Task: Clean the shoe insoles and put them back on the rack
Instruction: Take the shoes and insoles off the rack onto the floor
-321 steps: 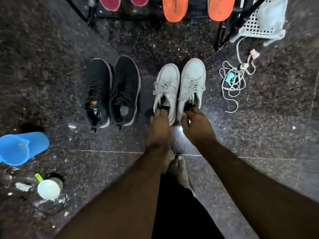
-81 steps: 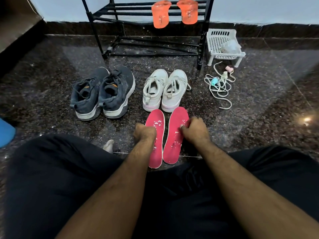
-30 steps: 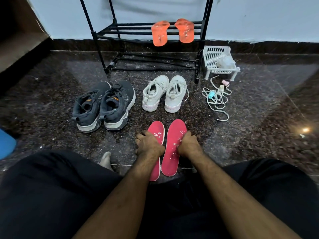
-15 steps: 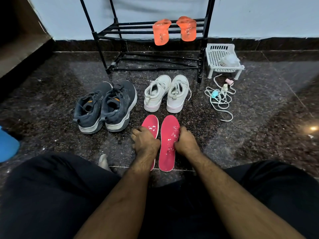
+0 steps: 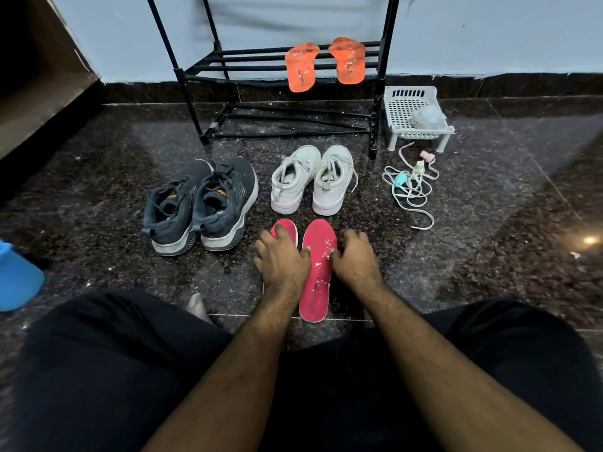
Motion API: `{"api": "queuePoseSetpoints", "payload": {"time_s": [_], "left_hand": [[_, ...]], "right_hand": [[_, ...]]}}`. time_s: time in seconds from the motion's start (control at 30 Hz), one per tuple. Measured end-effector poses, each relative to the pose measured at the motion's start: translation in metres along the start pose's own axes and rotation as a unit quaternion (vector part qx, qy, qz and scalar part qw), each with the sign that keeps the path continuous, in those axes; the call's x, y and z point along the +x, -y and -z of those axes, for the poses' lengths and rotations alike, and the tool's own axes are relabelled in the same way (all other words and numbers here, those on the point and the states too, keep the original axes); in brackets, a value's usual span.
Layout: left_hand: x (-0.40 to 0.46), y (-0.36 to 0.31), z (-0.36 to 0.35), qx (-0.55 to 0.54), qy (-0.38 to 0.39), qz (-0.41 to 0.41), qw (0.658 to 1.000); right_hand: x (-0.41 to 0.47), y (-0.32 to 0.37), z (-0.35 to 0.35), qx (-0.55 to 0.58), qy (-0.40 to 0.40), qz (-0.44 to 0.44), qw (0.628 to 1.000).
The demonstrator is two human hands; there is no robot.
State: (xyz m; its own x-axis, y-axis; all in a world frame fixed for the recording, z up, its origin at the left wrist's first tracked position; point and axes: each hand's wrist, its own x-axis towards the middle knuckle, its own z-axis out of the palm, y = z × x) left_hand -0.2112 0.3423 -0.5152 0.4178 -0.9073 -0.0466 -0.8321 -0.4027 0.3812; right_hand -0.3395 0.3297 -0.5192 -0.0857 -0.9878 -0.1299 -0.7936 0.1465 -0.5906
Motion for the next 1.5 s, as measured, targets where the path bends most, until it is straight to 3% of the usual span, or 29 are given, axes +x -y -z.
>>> {"api": "queuePoseSetpoints", "payload": {"time_s": [0.37,0.63,0.77,0.87,0.93,1.0,1.1,1.2,1.3,1.4,1.5], "left_hand": [[0.044,-0.061,0.065,-0.018,-0.017,-0.07,0.997],[0.141,-0.13,0.109,-0.022,-0.065,-0.141,0.988],[0.194,-0.155,0.109,-0.038,-0.05,-0.151,0.987],[0.238,-0.163,0.093,-0.097,-0.042,-0.126,0.986],[0.271,-0.168,0.08,-0.196,-0.029,-0.075,0.977],[0.305,-0.172,0.068,-0.32,0.0,-0.012,0.947],[0.338,-0.175,0.053,-0.497,0.07,0.057,0.863],[0.351,-0.181,0.049,-0.585,0.087,0.087,0.802],[0.345,-0.185,0.049,-0.619,0.081,0.097,0.775],[0.317,-0.18,0.049,-0.642,0.107,0.103,0.752],[0.281,-0.167,0.047,-0.694,0.15,0.109,0.696]], "right_hand": [[0.055,0.052,0.072,-0.019,-0.012,0.046,0.999],[0.144,0.085,0.125,-0.079,-0.065,0.116,0.988],[0.193,0.091,0.136,-0.078,-0.076,0.127,0.986],[0.233,0.092,0.141,-0.049,-0.085,0.133,0.986],[0.261,0.091,0.142,-0.009,-0.078,0.124,0.989],[0.287,0.089,0.14,0.033,-0.073,0.117,0.99],[0.311,0.087,0.129,0.049,-0.074,0.138,0.986],[0.314,0.088,0.12,0.08,-0.086,0.135,0.984],[0.306,0.086,0.11,0.162,-0.125,0.104,0.973],[0.283,0.082,0.105,0.278,-0.184,0.078,0.94],[0.261,0.075,0.104,0.435,-0.21,-0.008,0.875]]}}
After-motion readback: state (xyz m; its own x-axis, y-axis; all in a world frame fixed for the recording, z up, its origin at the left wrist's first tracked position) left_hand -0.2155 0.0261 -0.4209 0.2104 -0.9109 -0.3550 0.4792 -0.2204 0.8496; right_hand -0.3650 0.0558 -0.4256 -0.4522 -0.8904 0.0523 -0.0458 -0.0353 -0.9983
